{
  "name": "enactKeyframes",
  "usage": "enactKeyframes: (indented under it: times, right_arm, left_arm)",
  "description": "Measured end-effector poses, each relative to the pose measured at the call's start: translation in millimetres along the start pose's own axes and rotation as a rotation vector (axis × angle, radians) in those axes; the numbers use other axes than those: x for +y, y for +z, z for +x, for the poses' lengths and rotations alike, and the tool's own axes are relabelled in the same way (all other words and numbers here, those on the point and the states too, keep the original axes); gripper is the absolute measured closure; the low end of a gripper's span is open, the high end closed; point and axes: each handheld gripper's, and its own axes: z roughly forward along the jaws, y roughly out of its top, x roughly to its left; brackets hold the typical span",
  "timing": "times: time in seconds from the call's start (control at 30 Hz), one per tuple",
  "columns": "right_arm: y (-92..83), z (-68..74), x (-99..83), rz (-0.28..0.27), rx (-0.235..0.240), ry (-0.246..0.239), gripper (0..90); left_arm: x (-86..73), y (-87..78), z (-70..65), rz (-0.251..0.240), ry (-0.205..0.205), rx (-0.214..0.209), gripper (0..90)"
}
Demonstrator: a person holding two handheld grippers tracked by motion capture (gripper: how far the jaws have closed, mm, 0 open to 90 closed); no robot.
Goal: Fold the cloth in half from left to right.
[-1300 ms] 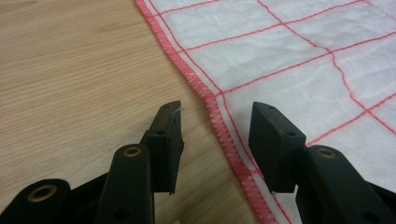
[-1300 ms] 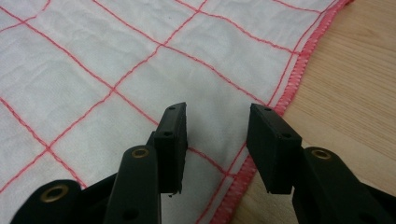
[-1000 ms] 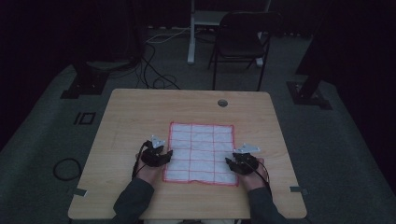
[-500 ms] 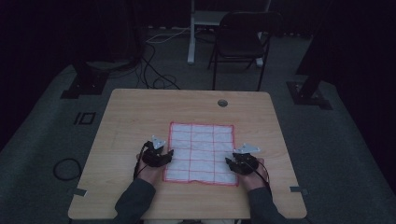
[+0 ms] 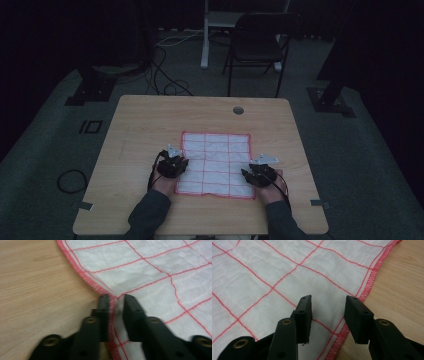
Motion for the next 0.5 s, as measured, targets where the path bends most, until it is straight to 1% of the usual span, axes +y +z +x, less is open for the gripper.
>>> enactKeyframes:
  times: [0.03, 0.1, 0.2, 0.37, 0.5]
  right_arm:
    - [0.0, 0.3, 0.0, 0.0, -0.003, 0.001, 57.1]
    - [-0.2, 1.0, -0.1, -0.001, -0.008, 0.0, 57.1]
    - [-0.3, 1.5, -0.1, 0.0, -0.008, 0.004, 57.0]
    - [-0.8, 4.2, -0.2, 0.003, 0.004, -0.002, 56.3]
    - [-0.3, 10.3, 0.6, 0.004, 0.018, -0.017, 55.6]
  left_arm:
    - [-0.6, -0.7, 0.3, 0.001, -0.004, 0.0, 82.2]
    - [-2.0, -1.9, 1.2, -0.001, -0.01, -0.005, 85.5]
    - [-3.5, -4.2, 2.6, 0.003, -0.001, -0.004, 86.2]
    - [-9.8, -10.3, 8.6, -0.004, -0.021, -0.009, 86.2]
    - [-15.2, -15.9, 13.3, -0.007, -0.033, -0.01, 86.2]
